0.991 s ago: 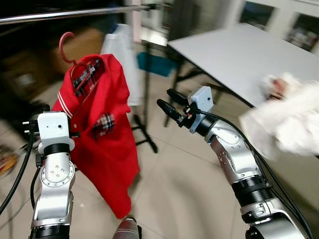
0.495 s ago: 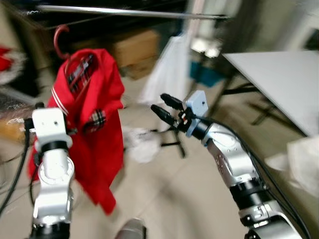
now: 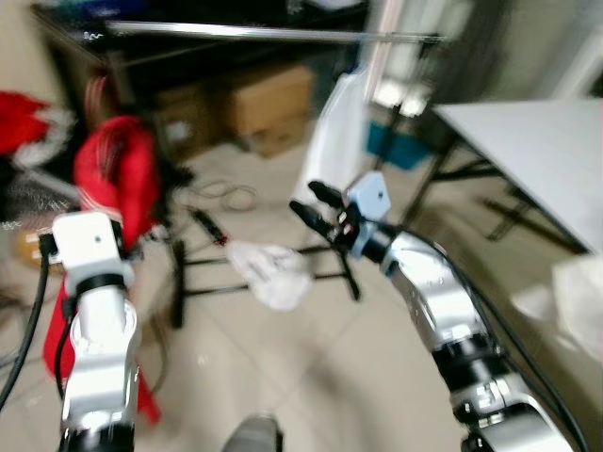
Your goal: Hang hanger
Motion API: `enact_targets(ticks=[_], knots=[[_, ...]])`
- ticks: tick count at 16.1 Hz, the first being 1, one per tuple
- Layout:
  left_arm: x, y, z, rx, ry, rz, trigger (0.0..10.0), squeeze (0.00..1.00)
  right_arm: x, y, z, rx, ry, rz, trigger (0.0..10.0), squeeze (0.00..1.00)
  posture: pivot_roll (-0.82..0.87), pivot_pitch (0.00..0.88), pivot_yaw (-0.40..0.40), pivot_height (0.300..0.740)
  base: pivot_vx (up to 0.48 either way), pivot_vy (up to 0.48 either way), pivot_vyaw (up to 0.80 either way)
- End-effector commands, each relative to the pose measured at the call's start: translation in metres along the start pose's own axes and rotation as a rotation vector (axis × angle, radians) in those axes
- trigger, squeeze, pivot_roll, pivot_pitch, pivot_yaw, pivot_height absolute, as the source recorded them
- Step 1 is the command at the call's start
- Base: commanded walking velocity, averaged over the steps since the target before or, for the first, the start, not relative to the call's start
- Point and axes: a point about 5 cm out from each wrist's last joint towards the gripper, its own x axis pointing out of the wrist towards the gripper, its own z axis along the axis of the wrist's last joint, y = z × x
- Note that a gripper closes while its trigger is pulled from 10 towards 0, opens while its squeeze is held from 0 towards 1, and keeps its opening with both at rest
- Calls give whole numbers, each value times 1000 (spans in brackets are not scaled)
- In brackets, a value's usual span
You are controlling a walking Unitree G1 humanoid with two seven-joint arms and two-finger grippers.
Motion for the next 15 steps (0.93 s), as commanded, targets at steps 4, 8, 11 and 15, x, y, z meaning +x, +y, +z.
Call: enact_targets(ticks=[4,8,11,15], knots=[[-1,-2,6,-45,-2,-6,10000,0,1,7,4,25,-35,53,10000,0,141,1,-40,740,0,0,0],[-9,2,5,-31,1,-1,10000,0,0,8,5,31,-48,53,10000,0,148,28,-45,740,0,0,0],[-16,-5,3,-15,-1,-24,10000,0,-5,9,1,36,-27,63,10000,0,144,40,-53,740,0,0,0],[-9,-7,17,5,-61,-41,10000,0,0,5,7,28,-42,60,10000,0,143,36,-57,740,0,0,0]])
